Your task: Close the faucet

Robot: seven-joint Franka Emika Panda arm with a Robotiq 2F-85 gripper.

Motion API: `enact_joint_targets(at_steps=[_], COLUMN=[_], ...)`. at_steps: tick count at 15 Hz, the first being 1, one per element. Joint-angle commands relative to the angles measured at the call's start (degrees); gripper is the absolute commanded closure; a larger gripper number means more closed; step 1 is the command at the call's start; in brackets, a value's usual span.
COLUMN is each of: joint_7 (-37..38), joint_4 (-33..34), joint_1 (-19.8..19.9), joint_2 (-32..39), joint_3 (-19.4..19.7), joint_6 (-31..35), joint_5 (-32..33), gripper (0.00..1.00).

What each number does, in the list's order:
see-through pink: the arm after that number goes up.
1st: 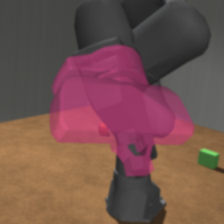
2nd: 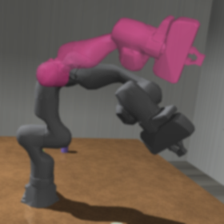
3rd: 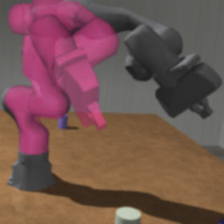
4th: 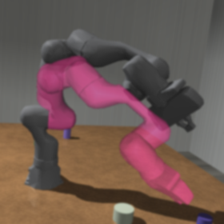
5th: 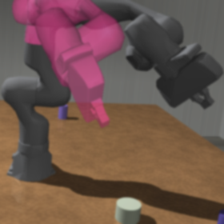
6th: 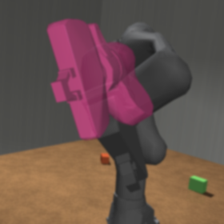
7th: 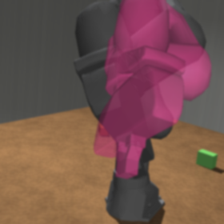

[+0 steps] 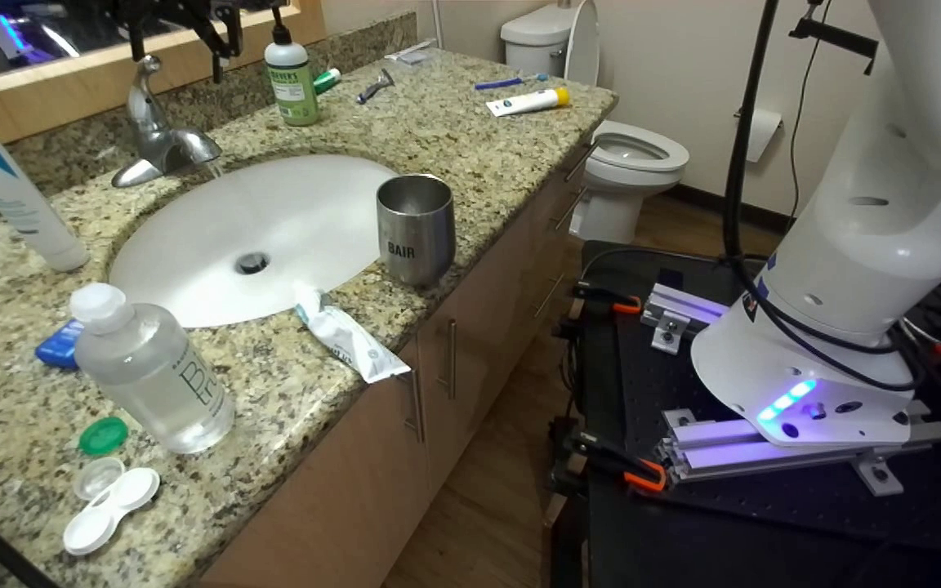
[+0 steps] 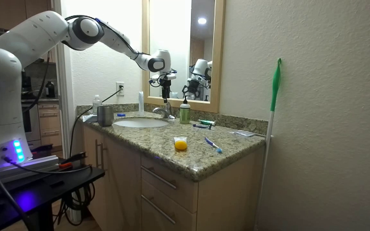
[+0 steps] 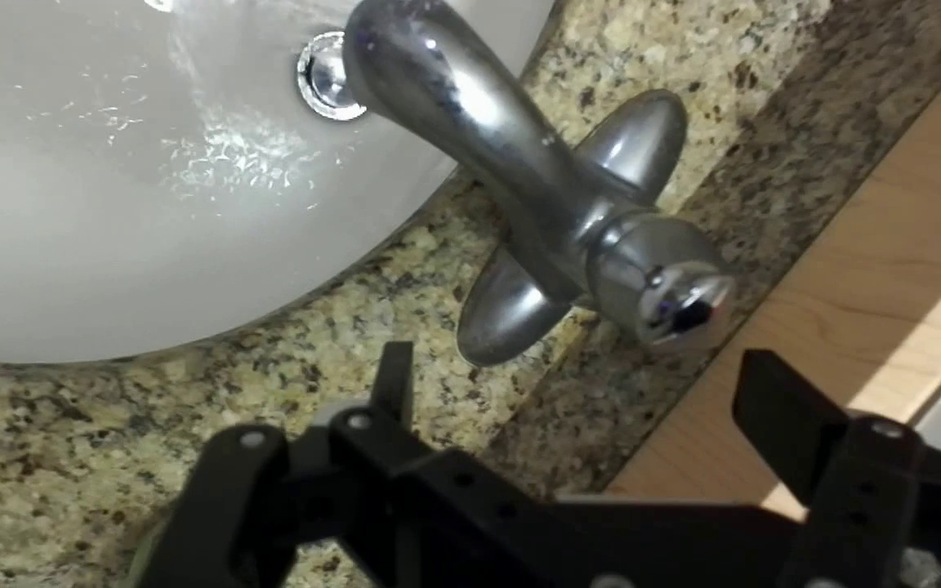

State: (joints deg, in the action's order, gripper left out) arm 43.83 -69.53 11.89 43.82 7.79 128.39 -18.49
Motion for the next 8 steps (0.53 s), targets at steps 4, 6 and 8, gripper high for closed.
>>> enact_joint_targets(at_steps=[4,6,8], joint_7=[0.51,1.54,1.73], joint_4=[0.92,0.91,0.91], joint_1=[-0.21,-0.25,-0.23], joint_2=[0.34,0.59,0.62], joint_3=[-1.21,-1.10,-1.03], joint_6=[-2.19,-2.51,-2.57], joint_5=[-0.05,0.00,0.02], gripper=[0.00,0.00,0.00])
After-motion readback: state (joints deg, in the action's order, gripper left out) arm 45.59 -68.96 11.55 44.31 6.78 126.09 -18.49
